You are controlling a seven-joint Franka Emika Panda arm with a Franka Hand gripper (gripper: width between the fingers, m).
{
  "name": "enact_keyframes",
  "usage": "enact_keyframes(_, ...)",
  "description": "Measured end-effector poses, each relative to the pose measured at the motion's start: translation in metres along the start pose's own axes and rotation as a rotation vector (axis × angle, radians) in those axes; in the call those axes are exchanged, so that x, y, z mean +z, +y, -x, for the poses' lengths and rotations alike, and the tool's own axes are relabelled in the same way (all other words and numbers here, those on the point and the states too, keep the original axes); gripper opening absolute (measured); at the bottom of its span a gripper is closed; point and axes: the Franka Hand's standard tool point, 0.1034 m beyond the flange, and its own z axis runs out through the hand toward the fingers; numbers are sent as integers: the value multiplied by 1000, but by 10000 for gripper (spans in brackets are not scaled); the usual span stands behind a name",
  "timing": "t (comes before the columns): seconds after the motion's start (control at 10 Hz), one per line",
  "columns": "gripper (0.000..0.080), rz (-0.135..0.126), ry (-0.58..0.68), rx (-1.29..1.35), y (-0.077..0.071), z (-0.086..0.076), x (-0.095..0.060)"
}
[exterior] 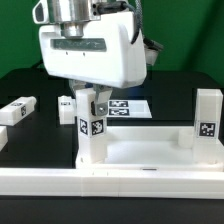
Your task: Assemble desk
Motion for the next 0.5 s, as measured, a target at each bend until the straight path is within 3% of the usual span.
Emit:
enact_keyframes(0.2,300,-3,0,56,0,0,0)
enact_keyframes(0.3,470,-3,-1,29,0,0,0)
enact_keyframes(0.4,470,-2,-1,-18,0,0,0)
enact_keyframes(0.5,614,-2,-1,-80,1,-1,0)
